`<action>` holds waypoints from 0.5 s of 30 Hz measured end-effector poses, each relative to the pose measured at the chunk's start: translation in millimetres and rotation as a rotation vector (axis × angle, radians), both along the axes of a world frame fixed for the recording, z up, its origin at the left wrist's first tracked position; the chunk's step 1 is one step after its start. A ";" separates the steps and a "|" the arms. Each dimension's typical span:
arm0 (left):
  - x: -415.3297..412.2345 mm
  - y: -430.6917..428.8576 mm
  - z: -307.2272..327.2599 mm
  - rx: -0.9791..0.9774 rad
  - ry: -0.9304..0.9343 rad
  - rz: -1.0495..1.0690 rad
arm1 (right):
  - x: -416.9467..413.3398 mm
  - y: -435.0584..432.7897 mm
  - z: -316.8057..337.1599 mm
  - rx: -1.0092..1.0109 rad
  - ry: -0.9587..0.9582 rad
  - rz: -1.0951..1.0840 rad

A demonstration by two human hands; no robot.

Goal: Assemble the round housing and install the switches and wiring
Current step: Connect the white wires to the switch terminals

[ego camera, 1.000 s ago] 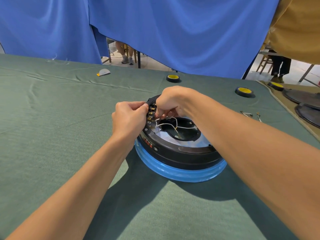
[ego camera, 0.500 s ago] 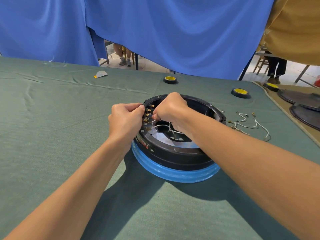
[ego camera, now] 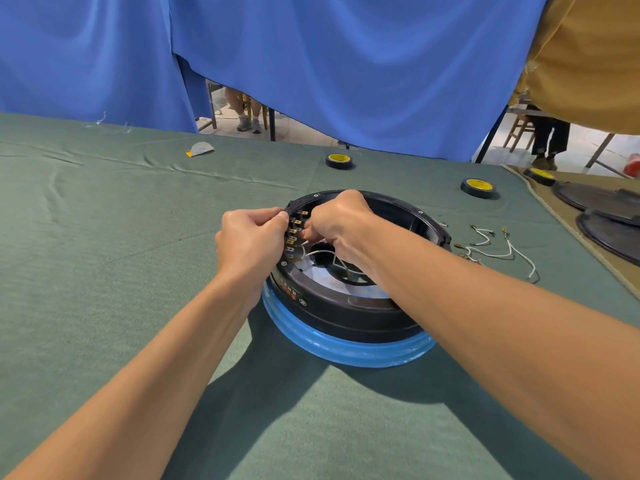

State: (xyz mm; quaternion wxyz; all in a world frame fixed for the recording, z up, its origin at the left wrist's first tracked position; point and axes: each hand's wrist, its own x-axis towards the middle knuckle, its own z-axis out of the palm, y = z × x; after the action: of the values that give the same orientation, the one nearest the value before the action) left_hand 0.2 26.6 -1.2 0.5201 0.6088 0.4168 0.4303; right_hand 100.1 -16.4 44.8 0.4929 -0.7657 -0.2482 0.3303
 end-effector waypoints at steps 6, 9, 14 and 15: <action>0.2 -0.7 -0.2 0.019 0.006 0.015 | 6.7 -10.2 4.5 -0.227 -0.251 0.034; -0.6 -0.6 -0.1 0.023 0.012 0.013 | 16.0 -18.9 8.5 -0.193 -0.309 0.102; -0.7 2.3 -0.9 0.034 0.035 -0.007 | 27.8 -13.2 5.7 -0.208 -0.661 0.125; -0.6 2.7 -0.9 0.040 0.039 -0.013 | 27.6 -11.9 4.1 -0.218 -0.681 0.151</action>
State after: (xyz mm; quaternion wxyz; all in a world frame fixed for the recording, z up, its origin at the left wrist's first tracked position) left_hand -0.4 29.3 -2.1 0.5023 0.6300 0.4143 0.4233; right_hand 127.7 -28.3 48.9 0.2717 -0.8594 -0.4172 0.1164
